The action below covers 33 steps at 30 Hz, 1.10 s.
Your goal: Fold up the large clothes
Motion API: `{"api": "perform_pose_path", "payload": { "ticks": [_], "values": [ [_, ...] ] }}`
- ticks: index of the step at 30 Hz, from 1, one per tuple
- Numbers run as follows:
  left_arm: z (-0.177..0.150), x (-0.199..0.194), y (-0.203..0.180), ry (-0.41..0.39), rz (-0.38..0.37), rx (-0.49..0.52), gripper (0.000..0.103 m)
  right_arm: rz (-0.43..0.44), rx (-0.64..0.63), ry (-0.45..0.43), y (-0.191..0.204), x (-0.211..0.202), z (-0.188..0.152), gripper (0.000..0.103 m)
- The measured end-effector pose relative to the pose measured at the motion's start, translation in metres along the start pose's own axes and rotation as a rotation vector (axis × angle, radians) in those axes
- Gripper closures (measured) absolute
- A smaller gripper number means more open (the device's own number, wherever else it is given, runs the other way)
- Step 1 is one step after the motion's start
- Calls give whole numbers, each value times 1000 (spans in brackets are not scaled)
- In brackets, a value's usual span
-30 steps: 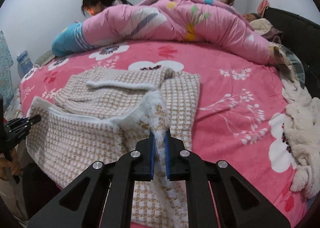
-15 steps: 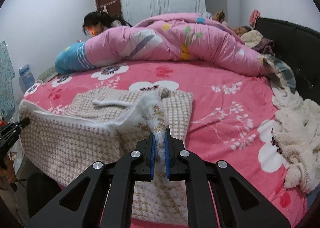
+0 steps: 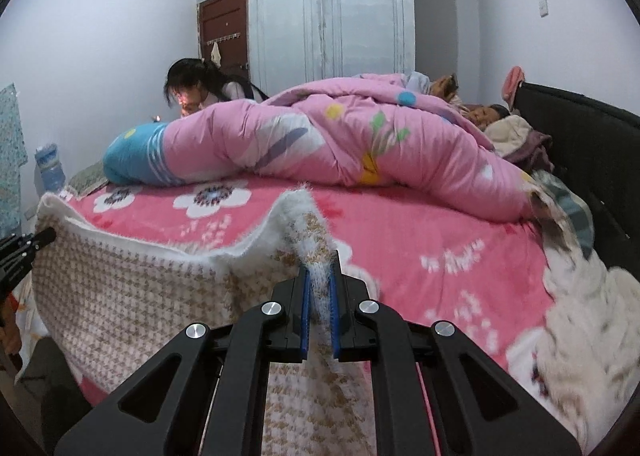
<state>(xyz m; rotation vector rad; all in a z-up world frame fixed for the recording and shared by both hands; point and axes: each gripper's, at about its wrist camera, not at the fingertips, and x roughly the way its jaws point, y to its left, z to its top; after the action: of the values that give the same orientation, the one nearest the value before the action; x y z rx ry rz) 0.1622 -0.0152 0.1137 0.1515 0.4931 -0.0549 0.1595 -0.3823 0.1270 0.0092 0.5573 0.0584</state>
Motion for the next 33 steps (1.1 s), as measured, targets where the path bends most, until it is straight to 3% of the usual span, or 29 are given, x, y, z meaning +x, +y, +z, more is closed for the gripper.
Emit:
{"api": "perform_pose_path", "payload": {
  "ticks": [6,12,14,15,16,17,18,20,23,25,27,31,33],
  "values": [
    [28,119,25,124,-35,-23,96,-11,39,75,-11,117,40,95],
    [-2,242,42,380,-96,-107,95,-36,103,292,-22,253,7,95],
    [-21,268,45,460,-110,-144,82,-20,165,366,-34,285,-14,93],
    [-26,274,49,475,-113,-162,78,-5,204,388,-40,294,-22,89],
    [-30,278,54,479,-121,-193,67,19,248,404,-47,300,-29,86],
    [-33,280,60,481,-129,-227,56,46,302,414,-56,303,-35,80],
    [-36,282,70,482,-148,-285,53,84,388,415,-69,304,-43,66],
    [-41,287,88,486,-185,-388,46,120,509,409,-90,304,-49,50],
    [-45,286,111,480,-207,-510,45,151,669,400,-116,299,-60,49],
    [-39,273,116,445,-178,-515,47,18,637,375,-120,282,-55,49],
    [-31,251,116,398,-154,-487,46,-42,608,323,-120,255,-48,49],
    [-19,201,112,331,-153,-414,46,-55,521,260,-106,199,-33,46],
    [-16,175,105,304,-151,-367,42,-43,450,246,-90,170,-29,34]
  ]
}}
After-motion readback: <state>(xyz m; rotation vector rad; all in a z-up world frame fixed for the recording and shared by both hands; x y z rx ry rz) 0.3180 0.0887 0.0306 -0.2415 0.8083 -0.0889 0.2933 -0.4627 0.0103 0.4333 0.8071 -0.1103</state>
